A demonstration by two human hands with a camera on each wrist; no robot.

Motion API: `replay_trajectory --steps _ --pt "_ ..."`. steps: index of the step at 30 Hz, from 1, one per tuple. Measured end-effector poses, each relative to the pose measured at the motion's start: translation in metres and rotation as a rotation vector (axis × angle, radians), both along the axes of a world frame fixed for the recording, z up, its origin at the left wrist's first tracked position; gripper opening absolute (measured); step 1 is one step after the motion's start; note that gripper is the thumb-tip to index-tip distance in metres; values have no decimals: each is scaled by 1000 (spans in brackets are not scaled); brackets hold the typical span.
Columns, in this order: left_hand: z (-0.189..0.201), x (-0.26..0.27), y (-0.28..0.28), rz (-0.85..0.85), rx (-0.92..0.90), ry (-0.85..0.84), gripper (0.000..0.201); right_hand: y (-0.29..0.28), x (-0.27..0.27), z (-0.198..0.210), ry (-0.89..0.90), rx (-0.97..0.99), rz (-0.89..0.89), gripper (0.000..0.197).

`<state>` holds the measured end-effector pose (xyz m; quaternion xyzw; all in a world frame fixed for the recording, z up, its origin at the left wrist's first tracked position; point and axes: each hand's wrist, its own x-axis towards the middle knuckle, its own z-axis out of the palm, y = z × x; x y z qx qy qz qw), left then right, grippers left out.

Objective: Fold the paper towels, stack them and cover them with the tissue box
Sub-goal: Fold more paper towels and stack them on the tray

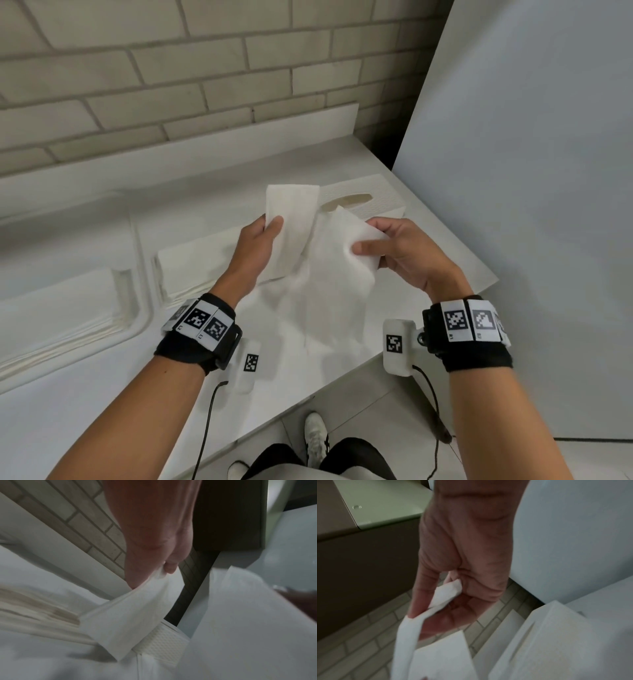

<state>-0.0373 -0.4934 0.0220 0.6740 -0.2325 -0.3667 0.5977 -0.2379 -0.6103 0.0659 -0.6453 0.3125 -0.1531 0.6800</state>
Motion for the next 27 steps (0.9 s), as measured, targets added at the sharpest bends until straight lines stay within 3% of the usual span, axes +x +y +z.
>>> replay_trajectory --steps 5,11,16,21,27 --pt "-1 -3 5 -152 44 240 31 -1 20 18 -62 25 100 18" --pt "0 -14 22 -274 -15 554 42 -7 39 -5 70 -67 -97 17" --pt "-10 -20 28 -192 31 462 43 -3 48 -24 129 -129 -120 20" --pt "-16 -13 29 -121 70 479 43 -5 60 -34 242 -470 -99 18" --pt "-16 -14 26 -146 108 357 42 -3 76 -45 264 -590 -74 20"
